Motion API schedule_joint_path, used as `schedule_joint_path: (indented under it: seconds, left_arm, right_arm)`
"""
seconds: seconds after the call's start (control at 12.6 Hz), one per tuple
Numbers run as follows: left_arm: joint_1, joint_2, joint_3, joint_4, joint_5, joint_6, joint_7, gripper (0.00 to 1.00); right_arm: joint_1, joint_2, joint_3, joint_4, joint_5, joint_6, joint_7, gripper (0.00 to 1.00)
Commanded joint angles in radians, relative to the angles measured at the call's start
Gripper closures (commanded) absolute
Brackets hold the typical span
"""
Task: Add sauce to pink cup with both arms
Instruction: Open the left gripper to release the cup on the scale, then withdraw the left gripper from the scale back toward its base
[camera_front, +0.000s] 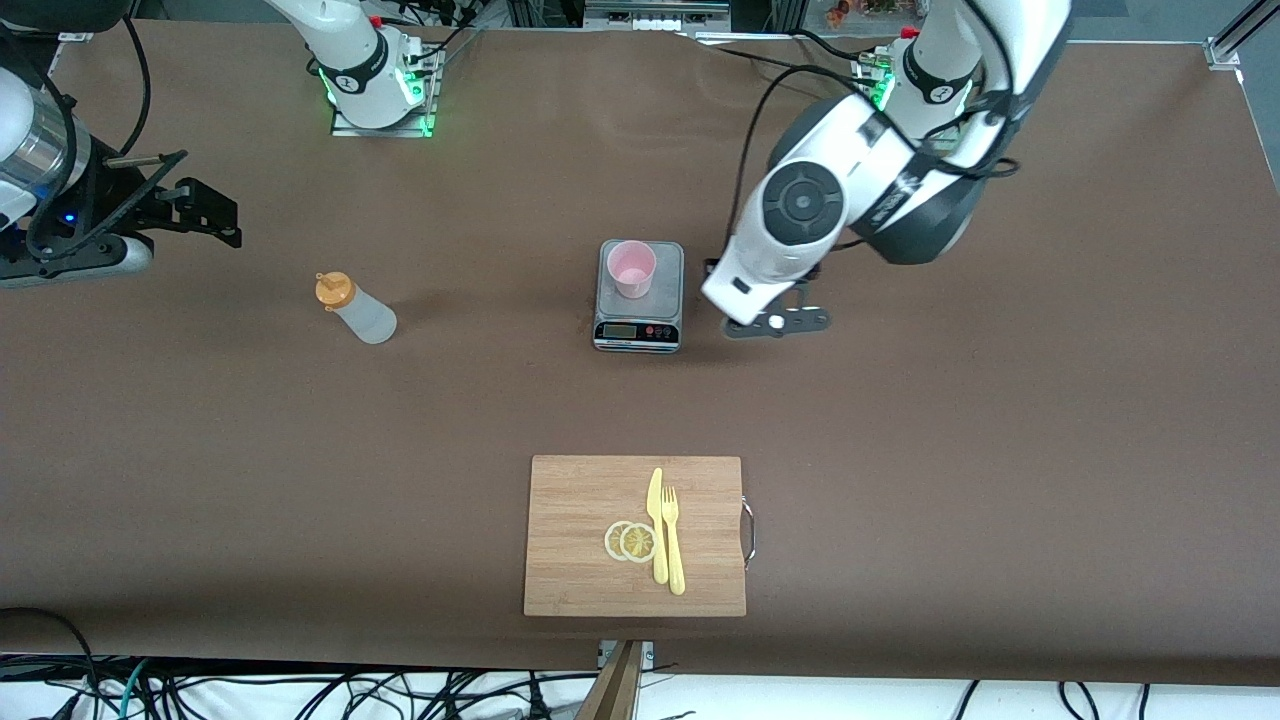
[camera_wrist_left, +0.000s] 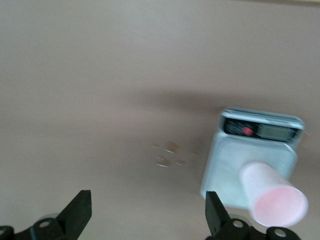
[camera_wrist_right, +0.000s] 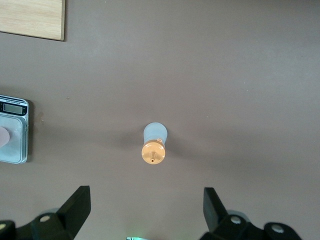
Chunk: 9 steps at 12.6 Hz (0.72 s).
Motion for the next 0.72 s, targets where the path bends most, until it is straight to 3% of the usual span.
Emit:
schedule_joint_path:
  seconds: [0.0,0.24,0.48,0.56,0.64]
  left_arm:
    - [0.077,-0.087,-0.002,-0.008,0.028,-0.042,0.096,0.00]
    - [0.197,-0.170,-0.005,-0.008,0.026,-0.158,0.364,0.00]
    - [0.315,-0.235,-0.014,-0.010,0.011,-0.212,0.515,0.00]
    - [0.323,-0.279,0.009,-0.022,-0.004,-0.212,0.607,0.00]
    - [0.314,-0.314,0.079,-0.033,-0.010,-0.212,0.664,0.00]
  right_arm:
    - [-0.012,0.013,-0.003,0.023,-0.011,-0.003,0.006,0.00]
    - [-0.032,0.025,-0.008,0.023,-0.006,-0.003,-0.004,0.00]
    - [-0.031,0.024,-0.011,0.026,-0.011,-0.003,-0.004,0.00]
    - [-0.031,0.024,-0.011,0.026,-0.009,-0.003,-0.003,0.00]
    - [-0.032,0.024,-0.011,0.026,-0.009,-0.003,-0.003,0.00]
